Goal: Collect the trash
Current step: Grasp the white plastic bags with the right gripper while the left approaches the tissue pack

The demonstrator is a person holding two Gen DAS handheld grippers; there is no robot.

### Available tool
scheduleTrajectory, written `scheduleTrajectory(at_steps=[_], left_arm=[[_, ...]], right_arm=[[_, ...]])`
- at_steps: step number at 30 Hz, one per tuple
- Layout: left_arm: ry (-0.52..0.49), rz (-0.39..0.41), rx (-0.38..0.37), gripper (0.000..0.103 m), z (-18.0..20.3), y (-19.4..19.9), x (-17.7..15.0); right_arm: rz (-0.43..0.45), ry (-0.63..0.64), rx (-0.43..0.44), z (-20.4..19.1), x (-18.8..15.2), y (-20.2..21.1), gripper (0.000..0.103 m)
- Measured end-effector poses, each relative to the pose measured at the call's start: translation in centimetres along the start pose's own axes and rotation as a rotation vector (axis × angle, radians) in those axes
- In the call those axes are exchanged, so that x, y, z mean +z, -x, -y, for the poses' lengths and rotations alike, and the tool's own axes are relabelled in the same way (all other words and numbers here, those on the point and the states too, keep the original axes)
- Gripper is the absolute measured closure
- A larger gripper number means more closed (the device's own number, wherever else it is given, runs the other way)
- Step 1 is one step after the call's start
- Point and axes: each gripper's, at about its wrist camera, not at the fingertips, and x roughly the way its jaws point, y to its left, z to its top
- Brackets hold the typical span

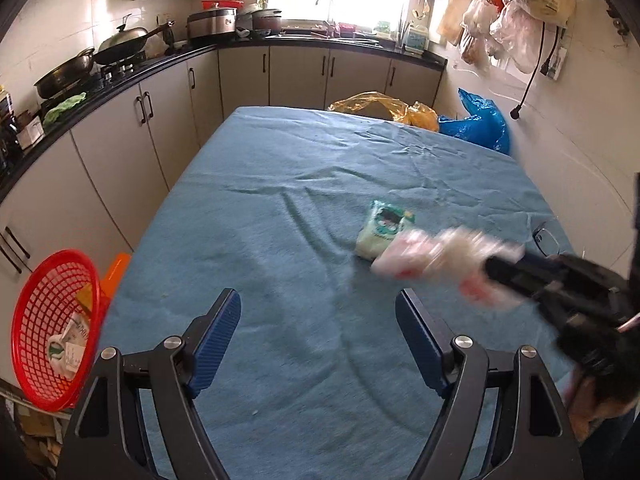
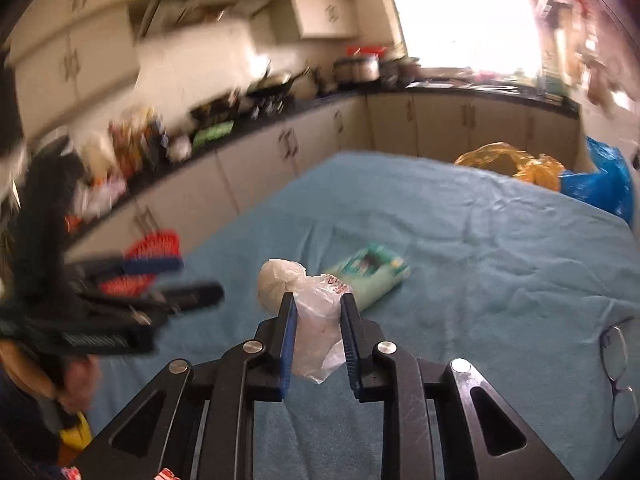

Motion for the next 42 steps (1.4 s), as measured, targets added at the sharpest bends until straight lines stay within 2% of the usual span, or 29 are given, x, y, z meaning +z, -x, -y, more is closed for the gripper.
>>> scheduleTrajectory(at_steps=[4, 9, 13, 18, 25, 28, 32, 35, 42], left_arm=[[-0.033, -0.009, 0.024, 0.024, 2.3, -0.9, 0.9], [-0.087, -0.023, 0.049, 0.024, 4.6, -2.3, 1.5], [-0.115, -0.052, 0.069, 0.024, 6.0, -4.6, 2.2], [-0.148, -0.083, 0.086, 0.023, 7.2, -7.9, 3.4], [-0.198, -0.122, 0.156, 0.023, 8.5, -12.1, 3.8], [-0.196, -0.142, 0.159, 0.022, 8.2, -13.4, 3.3], [-0.162, -0.125, 0.132, 0.023, 7.3, -13.6, 3.4], [-0.136, -0.115, 0.102, 0.045, 6.6, -13.5, 3.4], [-0.101, -0.105, 0.095, 0.050, 5.6, -12.8, 2.5]], right_arm=[[0.047, -0.166, -0.065, 3.4, 0.4, 1.3, 0.080], [0.059, -0.261, -0.113, 4.6, 0.5, 2.0, 0.080], [0.043, -0.295, -0.188, 5.3, 0.4, 1.8, 0.080], [0.023, -0.355, -0.214, 6.8, 0.1, 1.4, 0.080], [0.002, -0.369, -0.235, 7.2, -0.2, 0.6, 0.080], [-0.002, -0.363, -0.241, 7.1, -0.3, 0.4, 0.080], [-0.019, -0.359, -0.245, 7.1, -0.4, -0.1, 0.080], [-0.041, -0.355, -0.243, 7.2, -0.6, -0.8, 0.080], [-0.139, -0.288, -0.228, 6.1, -1.4, -3.2, 0.078]])
